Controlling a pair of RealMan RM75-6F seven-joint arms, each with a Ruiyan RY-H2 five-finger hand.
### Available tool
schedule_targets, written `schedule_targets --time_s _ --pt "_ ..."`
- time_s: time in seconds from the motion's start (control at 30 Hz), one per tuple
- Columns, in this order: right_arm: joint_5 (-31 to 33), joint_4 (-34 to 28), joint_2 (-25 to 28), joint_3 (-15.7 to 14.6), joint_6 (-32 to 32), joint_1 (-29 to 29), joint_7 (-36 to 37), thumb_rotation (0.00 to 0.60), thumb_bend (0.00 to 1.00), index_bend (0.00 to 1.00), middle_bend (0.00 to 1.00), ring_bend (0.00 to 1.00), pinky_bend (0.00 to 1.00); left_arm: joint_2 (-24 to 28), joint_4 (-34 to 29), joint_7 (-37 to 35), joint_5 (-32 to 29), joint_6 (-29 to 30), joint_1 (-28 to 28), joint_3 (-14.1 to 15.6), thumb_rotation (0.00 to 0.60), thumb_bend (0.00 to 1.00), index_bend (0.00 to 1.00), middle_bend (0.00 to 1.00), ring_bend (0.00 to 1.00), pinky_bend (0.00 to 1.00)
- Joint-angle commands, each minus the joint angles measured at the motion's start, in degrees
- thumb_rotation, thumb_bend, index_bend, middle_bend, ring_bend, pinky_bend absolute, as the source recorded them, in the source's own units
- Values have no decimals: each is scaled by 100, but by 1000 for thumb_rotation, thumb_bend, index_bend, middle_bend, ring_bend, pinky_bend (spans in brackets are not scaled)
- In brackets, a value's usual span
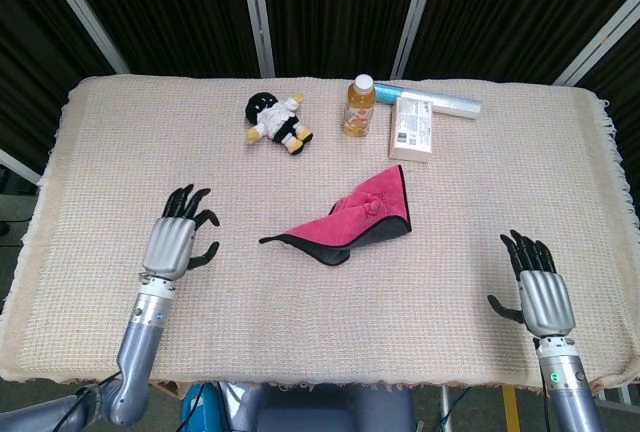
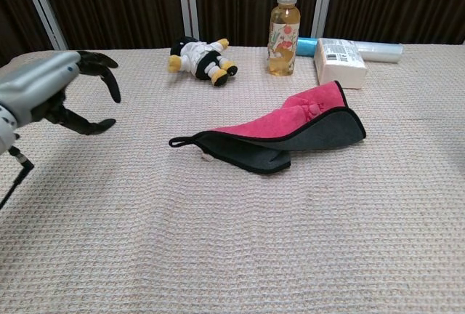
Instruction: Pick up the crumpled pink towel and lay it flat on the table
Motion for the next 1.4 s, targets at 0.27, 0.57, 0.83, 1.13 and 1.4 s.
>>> schedule_targets --time_s 0.27,0.57,0.83,1.13,1.4 --pt "93 37 16 36 -112 46 119 600 230 0 0 0 0 -923 659 649 -798 -454 -635 -193 600 364 457 118 0 0" --pt "152 41 61 61 -190 70 271 600 229 0 0 0 0 -1392 1129 861 -983 -446 -916 -233 600 377 483 137 0 0" --pt "139 65 77 75 -192 82 393 600 229 0 0 0 0 -1602 1445 850 -1073 -403 -1013 -227 600 392 493 138 0 0" --pt "130 49 84 67 -185 84 413 600 229 0 0 0 0 -1706 1568 756 -1109 -441 -1098 -197 600 487 532 149 0 0" --pt "140 57 72 51 -210 93 388 600 230 0 0 0 0 -1609 1483 605 -900 -323 -1108 -131 600 566 557 155 0 0"
